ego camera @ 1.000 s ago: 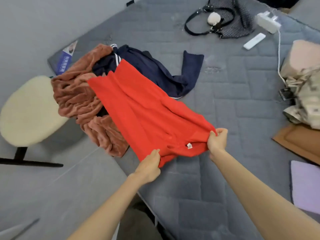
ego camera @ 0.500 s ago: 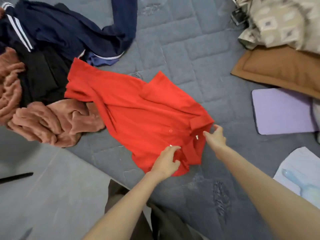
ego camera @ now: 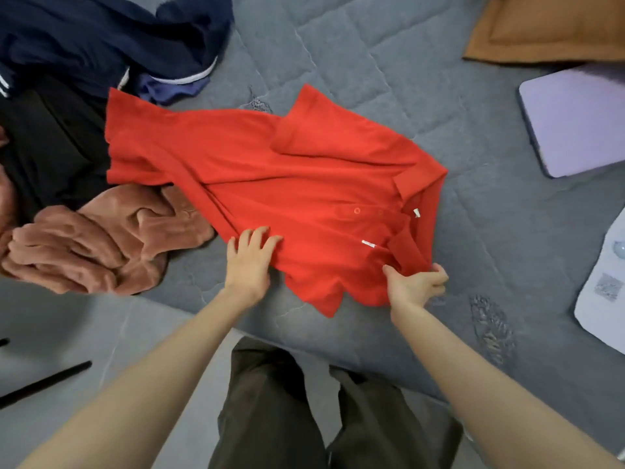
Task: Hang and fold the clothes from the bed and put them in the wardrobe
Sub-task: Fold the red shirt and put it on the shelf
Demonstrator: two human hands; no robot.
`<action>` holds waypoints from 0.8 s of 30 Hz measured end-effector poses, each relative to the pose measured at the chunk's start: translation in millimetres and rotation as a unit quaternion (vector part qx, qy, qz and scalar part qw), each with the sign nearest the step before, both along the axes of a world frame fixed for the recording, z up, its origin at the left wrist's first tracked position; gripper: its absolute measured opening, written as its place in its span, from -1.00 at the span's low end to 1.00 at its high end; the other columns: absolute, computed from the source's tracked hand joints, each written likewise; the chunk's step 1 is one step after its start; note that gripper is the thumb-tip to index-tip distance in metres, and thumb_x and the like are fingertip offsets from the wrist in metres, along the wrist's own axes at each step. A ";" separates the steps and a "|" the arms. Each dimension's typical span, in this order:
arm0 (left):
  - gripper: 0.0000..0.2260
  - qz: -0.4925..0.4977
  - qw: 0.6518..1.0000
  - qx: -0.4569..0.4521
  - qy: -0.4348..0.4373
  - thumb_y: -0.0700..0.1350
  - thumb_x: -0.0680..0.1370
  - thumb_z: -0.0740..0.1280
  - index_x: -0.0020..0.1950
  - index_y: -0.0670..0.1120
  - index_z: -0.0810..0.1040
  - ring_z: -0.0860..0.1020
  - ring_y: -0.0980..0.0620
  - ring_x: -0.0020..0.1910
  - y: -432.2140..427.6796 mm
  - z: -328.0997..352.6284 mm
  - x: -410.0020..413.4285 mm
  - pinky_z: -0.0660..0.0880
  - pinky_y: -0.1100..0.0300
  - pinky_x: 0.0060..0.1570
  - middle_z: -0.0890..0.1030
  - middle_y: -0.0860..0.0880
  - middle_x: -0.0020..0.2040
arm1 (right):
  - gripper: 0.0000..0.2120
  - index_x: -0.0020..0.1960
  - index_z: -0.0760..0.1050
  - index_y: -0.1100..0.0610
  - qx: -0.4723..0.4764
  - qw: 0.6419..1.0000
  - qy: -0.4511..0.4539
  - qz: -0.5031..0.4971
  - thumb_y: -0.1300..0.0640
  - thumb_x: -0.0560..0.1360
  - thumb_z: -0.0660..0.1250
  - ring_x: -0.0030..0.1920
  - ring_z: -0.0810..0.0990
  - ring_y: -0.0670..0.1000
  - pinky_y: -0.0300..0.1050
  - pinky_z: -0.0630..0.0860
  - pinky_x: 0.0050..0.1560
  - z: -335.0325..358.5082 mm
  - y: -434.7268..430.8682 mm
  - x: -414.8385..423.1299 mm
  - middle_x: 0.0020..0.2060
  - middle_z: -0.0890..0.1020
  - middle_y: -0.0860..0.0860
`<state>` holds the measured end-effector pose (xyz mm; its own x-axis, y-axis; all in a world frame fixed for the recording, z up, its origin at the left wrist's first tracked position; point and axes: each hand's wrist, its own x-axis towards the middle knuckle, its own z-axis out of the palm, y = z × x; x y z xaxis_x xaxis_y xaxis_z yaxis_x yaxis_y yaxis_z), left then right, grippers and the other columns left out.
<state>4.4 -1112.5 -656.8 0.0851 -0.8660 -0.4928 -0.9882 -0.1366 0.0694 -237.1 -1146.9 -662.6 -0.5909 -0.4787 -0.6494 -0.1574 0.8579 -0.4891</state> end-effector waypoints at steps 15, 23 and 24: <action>-0.66 -0.081 0.995 -0.047 -0.043 -0.35 0.42 0.26 0.18 -0.17 0.42 0.43 -0.20 -0.01 77.5 -13.0 47.0 0.30 -0.01 -0.06 0.46 -0.15 0.05 | -0.83 0.07 0.50 0.06 -0.099 0.989 -0.106 -0.009 0.09 0.50 0.38 -0.04 0.55 -0.10 -0.20 0.41 0.02 -4.8 65.5 16.5 0.08 0.61 0.02; -0.59 0.460 0.761 0.106 0.445 0.12 0.50 0.38 0.18 -0.14 0.45 0.46 -0.03 0.22 95.8 -12.6 -44.5 0.39 -0.02 0.30 0.45 -0.11 0.25 | -0.73 0.00 0.59 0.08 -0.039 0.950 -0.304 0.062 0.07 0.34 0.54 -0.03 0.62 -0.13 -0.14 0.53 0.08 -4.6 91.4 8.8 -0.07 0.70 -0.12; -0.52 0.489 0.727 0.099 0.471 0.13 0.47 0.41 0.26 -0.09 0.41 0.43 0.00 0.26 93.9 -13.1 -53.9 0.37 -0.01 0.33 0.40 -0.08 0.30 | -0.74 0.00 0.59 0.06 -0.048 0.949 -0.301 0.080 0.07 0.35 0.53 -0.01 0.62 -0.16 -0.15 0.52 0.08 -5.4 94.0 6.9 -0.08 0.70 -0.15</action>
